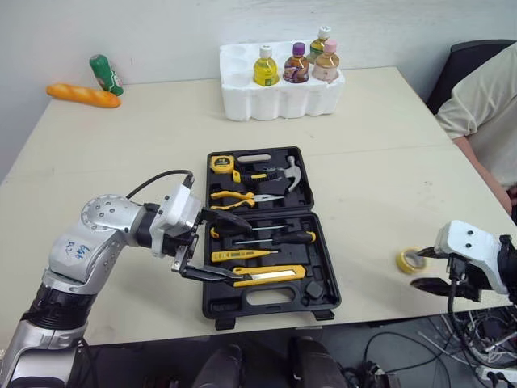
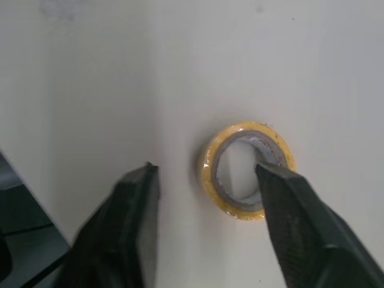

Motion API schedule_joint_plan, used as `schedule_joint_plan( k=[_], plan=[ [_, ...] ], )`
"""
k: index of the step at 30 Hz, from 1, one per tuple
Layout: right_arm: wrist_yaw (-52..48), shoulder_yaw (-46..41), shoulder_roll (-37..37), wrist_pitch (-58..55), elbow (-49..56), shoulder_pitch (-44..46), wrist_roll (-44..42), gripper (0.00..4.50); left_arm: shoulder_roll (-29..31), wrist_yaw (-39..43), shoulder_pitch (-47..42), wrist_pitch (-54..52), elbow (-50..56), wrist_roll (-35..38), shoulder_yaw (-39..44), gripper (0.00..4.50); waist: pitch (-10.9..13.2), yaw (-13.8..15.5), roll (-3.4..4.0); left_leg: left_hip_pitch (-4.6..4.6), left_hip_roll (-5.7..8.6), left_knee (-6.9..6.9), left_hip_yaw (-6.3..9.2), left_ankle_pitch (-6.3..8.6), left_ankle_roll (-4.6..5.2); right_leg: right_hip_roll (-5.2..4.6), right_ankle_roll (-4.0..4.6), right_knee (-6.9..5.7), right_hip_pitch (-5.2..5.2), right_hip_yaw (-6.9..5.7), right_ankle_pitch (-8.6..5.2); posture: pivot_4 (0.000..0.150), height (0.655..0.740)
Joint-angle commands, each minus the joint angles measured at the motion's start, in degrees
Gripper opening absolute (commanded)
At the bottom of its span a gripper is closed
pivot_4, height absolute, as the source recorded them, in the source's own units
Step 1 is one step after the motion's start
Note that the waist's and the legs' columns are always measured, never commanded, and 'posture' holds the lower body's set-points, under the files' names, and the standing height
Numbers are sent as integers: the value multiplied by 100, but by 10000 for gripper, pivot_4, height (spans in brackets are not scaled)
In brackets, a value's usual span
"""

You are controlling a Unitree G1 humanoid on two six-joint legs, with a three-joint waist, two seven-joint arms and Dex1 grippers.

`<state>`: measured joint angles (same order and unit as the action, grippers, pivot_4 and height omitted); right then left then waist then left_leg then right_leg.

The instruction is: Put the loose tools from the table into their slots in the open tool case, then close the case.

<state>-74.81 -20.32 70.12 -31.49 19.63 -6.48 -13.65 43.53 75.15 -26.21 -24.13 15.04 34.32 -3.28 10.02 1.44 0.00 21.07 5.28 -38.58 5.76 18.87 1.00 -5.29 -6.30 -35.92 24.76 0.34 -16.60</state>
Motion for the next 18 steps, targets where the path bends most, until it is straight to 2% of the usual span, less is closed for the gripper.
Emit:
schedule_joint_plan(
  k=[1, 7, 11, 18],
  plan=[
    [-339, 325, 485, -123, 120, 355, -186, 43740, -48, -32, 30, 114, 141, 15, 81, 45000, 0, 0, 0, -1, -1, -2, 2, 1, 1, 0, 0, 2, -6, -2, 0, 1500, 7374],
    [-608, 1638, 885, 303, -378, 1175, 247, 43740, -96, -146, 167, 95, 333, 38, 71, 45000, 0, -4, 0, 0, 0, -2, 2, 4, 4, -2, 0, 10, -7, -3, 0, 1500, 7374],
    [-666, 2262, 819, 870, -1066, 1609, 702, 43740, -175, -378, 264, 0, 590, 97, 82, 45000, 0, 0, 0, 2, 4, -4, 3, 5, 6, -6, -1, 14, -8, -4, 1, 1500, 7374],
    [-707, 2778, 537, 1101, -1586, 2147, 936, 43740, -171, -810, -27, -603, 1063, 342, 109, 45000, 0, -7, -1, 0, -1, -2, 0, 5, 6, -1, -3, 9, -5, -2, 1, 1500, 7374]
  ],
)
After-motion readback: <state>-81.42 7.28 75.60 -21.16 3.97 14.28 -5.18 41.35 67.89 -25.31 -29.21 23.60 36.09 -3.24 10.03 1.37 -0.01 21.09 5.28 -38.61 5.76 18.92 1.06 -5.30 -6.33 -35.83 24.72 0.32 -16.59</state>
